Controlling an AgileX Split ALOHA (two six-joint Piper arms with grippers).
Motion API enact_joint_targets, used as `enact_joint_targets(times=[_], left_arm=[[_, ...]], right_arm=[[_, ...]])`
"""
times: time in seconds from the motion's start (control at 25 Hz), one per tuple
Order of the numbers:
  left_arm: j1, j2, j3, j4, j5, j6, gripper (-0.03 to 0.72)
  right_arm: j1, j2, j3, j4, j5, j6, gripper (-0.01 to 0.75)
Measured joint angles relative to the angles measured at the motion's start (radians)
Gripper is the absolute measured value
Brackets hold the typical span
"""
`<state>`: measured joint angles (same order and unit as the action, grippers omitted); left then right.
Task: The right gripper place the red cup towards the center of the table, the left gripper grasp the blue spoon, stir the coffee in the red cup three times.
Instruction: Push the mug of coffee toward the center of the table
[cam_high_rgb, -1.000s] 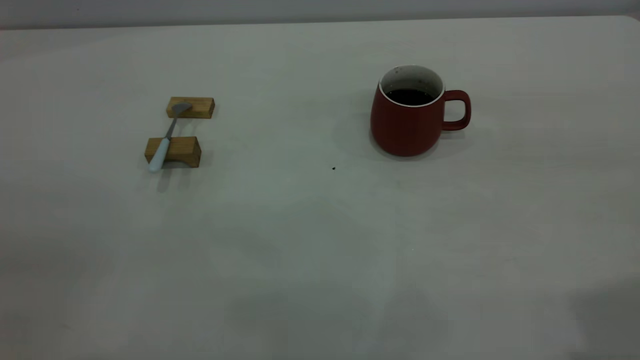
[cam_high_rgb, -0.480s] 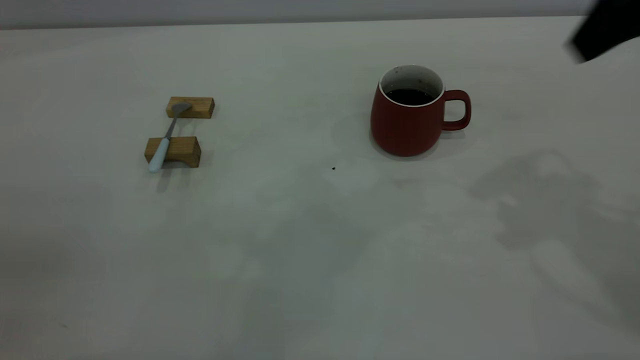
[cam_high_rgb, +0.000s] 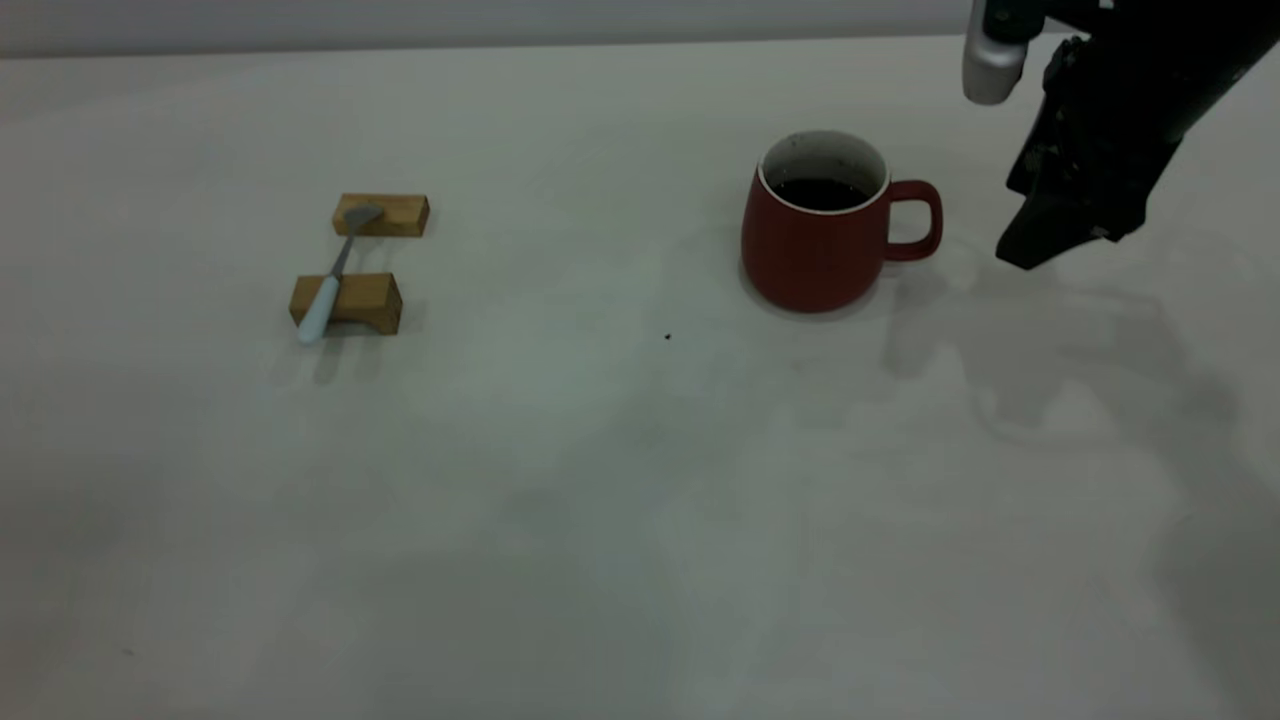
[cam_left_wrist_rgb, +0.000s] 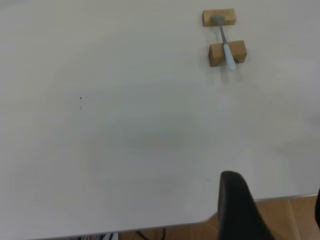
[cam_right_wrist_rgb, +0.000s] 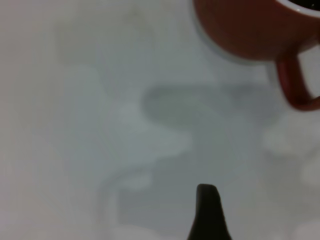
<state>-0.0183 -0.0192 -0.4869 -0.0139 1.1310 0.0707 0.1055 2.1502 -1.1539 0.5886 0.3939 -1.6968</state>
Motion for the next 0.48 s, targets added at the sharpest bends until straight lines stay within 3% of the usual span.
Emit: enact_joint_targets(times=[0.28,0.48], left_arm=[[0.0,0.0,0.0,0.0,0.0,0.0,0.445],[0.0,0.0,0.0,0.0,0.0,0.0,0.445]], right_arm=[[-0.035,0.123,-0.129,0.257,-0.028,-0.361,0.592],[-0.035,0.182,-0.186,0.358,0.0,-0.429,0.592]])
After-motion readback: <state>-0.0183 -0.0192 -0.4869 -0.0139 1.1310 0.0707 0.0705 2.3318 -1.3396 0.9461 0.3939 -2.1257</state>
